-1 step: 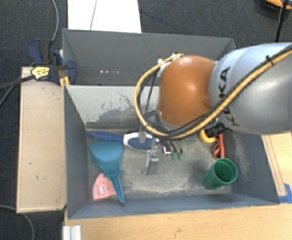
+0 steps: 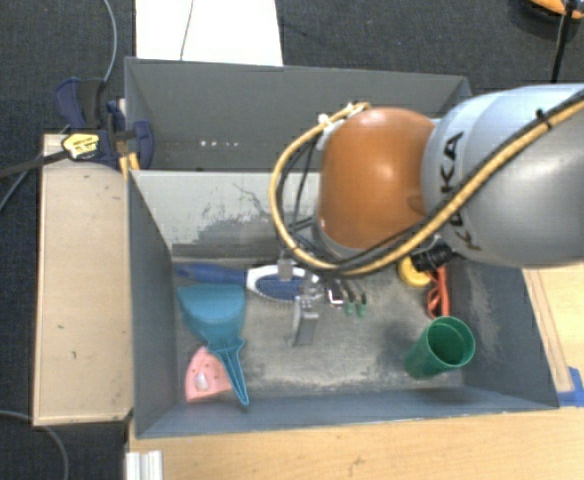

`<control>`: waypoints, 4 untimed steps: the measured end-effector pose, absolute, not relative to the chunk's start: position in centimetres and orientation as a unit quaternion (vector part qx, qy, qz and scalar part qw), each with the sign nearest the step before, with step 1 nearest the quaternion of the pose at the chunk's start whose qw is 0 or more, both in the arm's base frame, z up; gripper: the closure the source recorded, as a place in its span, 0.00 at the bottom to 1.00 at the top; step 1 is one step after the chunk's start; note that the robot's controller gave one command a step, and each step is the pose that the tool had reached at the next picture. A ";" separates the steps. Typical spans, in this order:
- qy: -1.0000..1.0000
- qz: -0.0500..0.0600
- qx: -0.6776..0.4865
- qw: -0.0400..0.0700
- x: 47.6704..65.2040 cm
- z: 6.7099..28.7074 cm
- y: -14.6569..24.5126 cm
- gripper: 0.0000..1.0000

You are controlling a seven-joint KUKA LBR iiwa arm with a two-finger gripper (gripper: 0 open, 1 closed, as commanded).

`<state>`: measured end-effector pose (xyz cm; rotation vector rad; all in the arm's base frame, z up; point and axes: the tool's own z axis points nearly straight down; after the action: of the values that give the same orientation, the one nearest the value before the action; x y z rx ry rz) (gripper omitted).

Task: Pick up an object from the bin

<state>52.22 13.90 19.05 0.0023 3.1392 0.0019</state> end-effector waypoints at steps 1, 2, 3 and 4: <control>0.999 0.001 0.044 0.002 54.9 13.7 15.9 0.00; 0.997 0.001 0.081 0.004 58.7 13.6 14.3 0.00; 0.997 0.002 0.082 0.003 58.9 13.7 13.0 0.00; 0.986 0.003 0.164 0.005 59.2 7.3 14.8 0.00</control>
Offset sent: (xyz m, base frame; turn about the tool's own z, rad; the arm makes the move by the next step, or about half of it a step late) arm 0.0624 0.0046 -0.0568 0.1575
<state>59.19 14.85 7.32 0.5137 3.0881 0.0091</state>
